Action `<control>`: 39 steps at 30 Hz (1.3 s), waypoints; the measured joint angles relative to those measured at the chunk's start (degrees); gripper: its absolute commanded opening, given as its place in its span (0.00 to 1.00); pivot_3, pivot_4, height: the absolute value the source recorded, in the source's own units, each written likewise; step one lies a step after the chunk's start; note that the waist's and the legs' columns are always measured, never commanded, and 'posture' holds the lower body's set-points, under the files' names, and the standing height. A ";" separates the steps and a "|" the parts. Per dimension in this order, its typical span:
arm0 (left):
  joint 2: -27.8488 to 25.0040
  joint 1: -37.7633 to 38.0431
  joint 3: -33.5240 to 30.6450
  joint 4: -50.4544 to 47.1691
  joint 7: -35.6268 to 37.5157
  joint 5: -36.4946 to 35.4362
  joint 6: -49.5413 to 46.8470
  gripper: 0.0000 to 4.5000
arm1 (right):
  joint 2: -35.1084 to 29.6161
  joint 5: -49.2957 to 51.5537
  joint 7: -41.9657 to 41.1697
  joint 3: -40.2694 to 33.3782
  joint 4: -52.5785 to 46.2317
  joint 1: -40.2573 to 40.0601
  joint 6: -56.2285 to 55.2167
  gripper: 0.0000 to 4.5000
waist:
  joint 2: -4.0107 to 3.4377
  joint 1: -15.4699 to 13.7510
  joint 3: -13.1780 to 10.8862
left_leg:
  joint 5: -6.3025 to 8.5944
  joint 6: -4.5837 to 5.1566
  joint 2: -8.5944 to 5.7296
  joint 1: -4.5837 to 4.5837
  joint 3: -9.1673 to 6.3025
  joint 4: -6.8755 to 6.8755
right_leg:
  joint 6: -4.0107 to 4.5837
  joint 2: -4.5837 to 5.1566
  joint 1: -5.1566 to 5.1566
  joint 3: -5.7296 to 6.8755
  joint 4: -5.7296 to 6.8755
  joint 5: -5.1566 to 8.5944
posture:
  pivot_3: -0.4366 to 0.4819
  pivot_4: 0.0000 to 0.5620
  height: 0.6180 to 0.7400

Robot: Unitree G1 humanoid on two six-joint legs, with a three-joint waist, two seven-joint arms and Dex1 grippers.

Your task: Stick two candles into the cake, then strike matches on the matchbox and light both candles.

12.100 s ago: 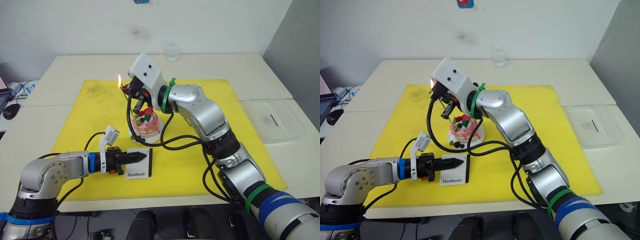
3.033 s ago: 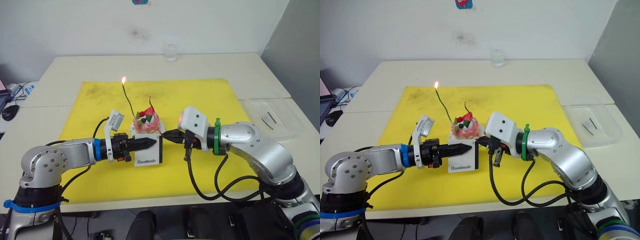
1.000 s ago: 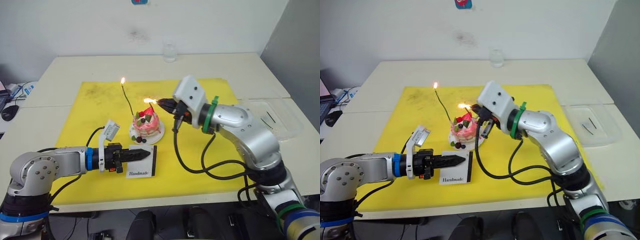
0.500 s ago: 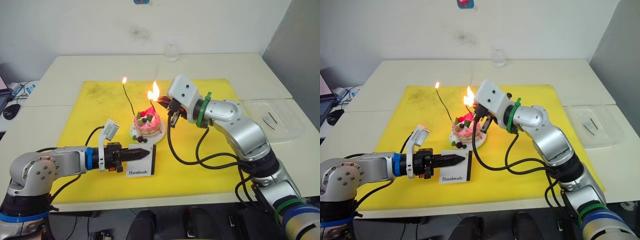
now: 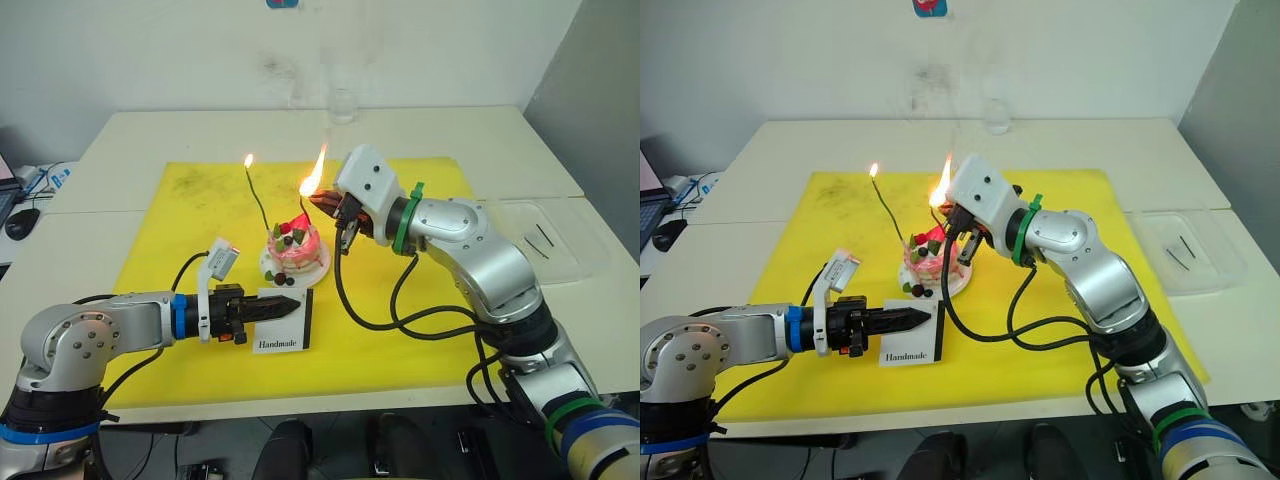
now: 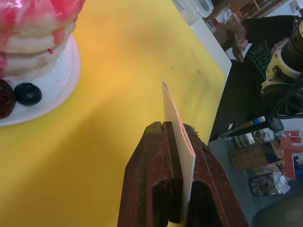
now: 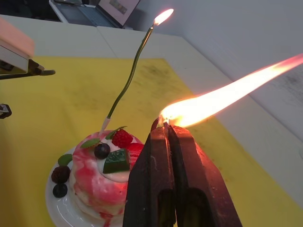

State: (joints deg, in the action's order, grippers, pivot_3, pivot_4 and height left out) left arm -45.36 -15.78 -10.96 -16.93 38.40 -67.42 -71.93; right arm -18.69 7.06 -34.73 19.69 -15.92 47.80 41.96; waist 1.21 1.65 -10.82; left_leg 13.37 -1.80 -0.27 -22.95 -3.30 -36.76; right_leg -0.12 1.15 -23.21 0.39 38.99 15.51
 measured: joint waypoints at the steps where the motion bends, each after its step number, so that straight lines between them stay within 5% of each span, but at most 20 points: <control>1: 0.02 0.00 0.00 0.00 0.00 0.01 0.00 0.00 | 0.02 -0.29 0.03 0.14 0.55 0.00 -0.18 0.01 | 0.00 0.00 0.00 | 0.00 0.00 0.00 0.00 0.00 0.00 | 0.00 0.00 0.00 0.00 0.00 0.00 | 0.48 0.27 1.00; 22: 0.63 -0.29 0.12 -0.01 -0.01 -0.07 0.03 0.00 | -1.06 0.91 -0.32 -2.86 -2.57 -1.81 1.88 0.01 | 0.00 -0.04 0.00 | 0.00 0.00 0.00 -0.01 -0.02 0.01 | 0.00 0.00 0.00 0.01 -0.01 0.00 | 0.48 0.27 1.00; 31: 2.15 -0.62 0.12 -0.35 -0.40 -2.10 -0.39 0.00 | -12.65 1.96 0.34 -14.12 -7.93 -7.70 6.63 0.01 | 0.00 -0.12 0.00 | 0.00 0.00 -0.02 -0.03 0.02 0.01 | -0.01 0.01 0.00 -0.01 -0.02 0.01 | 0.48 0.27 1.00; 39: 4.24 -0.76 0.09 -0.91 -2.90 -4.54 -0.48 0.00 | -26.04 -3.88 4.94 -25.92 -2.07 -19.85 3.90 0.01 | 0.01 -0.26 -0.01 | 0.01 0.01 -0.03 -0.03 0.17 0.01 | -0.01 0.01 0.01 -0.11 -0.04 0.02 | 0.48 0.27 1.00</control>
State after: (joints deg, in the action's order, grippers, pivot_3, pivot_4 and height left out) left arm -41.11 -16.54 -10.87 -17.83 35.49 -71.95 -72.41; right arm -44.72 3.18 -29.79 -6.23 -18.00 27.95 45.86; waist 1.22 1.38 -10.83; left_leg 13.37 -1.79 -0.30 -22.98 -3.13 -36.75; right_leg -0.13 1.16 -23.20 0.28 38.95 15.53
